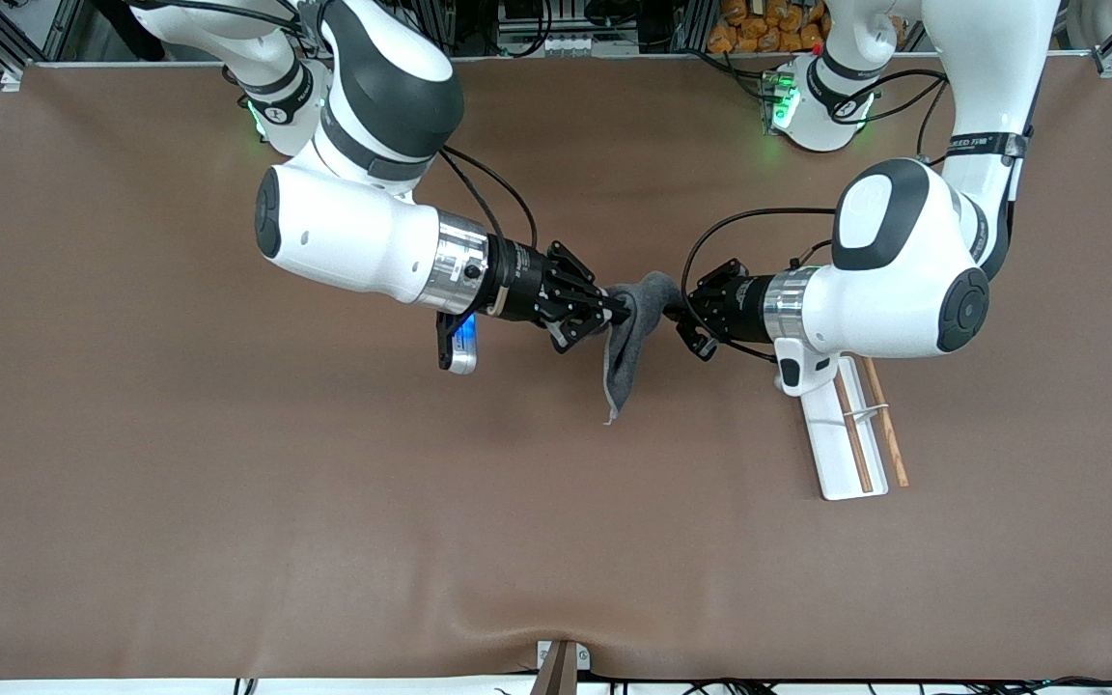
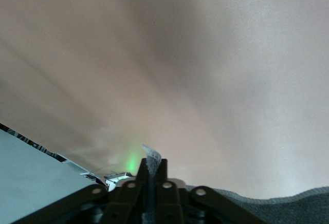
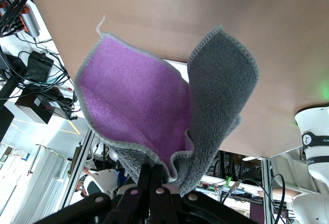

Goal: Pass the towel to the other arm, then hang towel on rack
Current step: 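Grasp the hanging towel with the left gripper beside the right gripper, then open the right gripper while the left gripper pulls the towel away, then carry the towel with the left gripper over the dowel rack while the right gripper retracts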

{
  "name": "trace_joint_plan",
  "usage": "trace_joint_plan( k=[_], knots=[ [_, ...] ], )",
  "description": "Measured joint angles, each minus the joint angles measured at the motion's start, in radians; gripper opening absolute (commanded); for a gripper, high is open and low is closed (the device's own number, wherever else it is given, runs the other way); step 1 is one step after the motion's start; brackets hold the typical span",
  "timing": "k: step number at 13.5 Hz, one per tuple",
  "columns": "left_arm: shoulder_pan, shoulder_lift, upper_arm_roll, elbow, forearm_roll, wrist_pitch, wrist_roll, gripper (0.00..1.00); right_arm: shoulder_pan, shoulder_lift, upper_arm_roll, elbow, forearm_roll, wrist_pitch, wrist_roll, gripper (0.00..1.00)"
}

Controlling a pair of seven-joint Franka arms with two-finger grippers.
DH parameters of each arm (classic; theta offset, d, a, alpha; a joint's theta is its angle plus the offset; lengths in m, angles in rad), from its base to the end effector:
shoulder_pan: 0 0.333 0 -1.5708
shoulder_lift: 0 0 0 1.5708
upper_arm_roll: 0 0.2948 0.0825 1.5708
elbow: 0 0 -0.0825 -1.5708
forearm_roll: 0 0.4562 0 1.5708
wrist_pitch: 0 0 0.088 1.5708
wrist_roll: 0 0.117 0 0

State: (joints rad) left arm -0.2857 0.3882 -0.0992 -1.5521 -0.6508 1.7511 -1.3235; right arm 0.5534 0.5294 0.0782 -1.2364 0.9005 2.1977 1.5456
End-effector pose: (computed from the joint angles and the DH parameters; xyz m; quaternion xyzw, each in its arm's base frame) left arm 0.6429 -0.3179 0.3777 0.7959 0.5026 -0.3041 0.1468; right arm 0.6471 0.4970 0.4872 -0.7007 0.5474 0.2788 0.3629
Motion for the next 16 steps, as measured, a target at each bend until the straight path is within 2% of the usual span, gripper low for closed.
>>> trace_joint_plan(
  k=[3,4,5,9,12,16],
  knots=[
    [0.006,0.0,0.012,0.01,0.001,0.007,0.001,0.0,0.0,0.0,-0.001,0.0,0.0,0.0,0.0,0.0],
    [0.018,0.0,0.017,0.021,0.011,0.01,0.005,0.0,0.0,0.0,-0.002,0.0,0.0,0.0,0.0,0.31],
    [0.036,-0.001,0.019,0.038,0.044,0.011,0.014,0.0,0.0,0.0,-0.003,0.0,0.001,0.0,0.001,0.99],
    [0.073,-0.006,0.021,0.068,0.251,0.008,0.159,0.0,-0.001,0.0,-0.008,0.002,0.001,0.0,0.002,1.0],
    [0.134,-0.006,0.026,0.068,0.287,0.005,0.325,0.0,-0.012,0.0,-0.019,-0.002,-0.013,-0.029,0.002,1.0],
    [0.23,0.003,0.029,0.058,0.317,-0.002,0.601,0.0,-0.082,0.0,-0.027,-0.004,-0.172,-0.158,-0.01,1.0]
  ],
)
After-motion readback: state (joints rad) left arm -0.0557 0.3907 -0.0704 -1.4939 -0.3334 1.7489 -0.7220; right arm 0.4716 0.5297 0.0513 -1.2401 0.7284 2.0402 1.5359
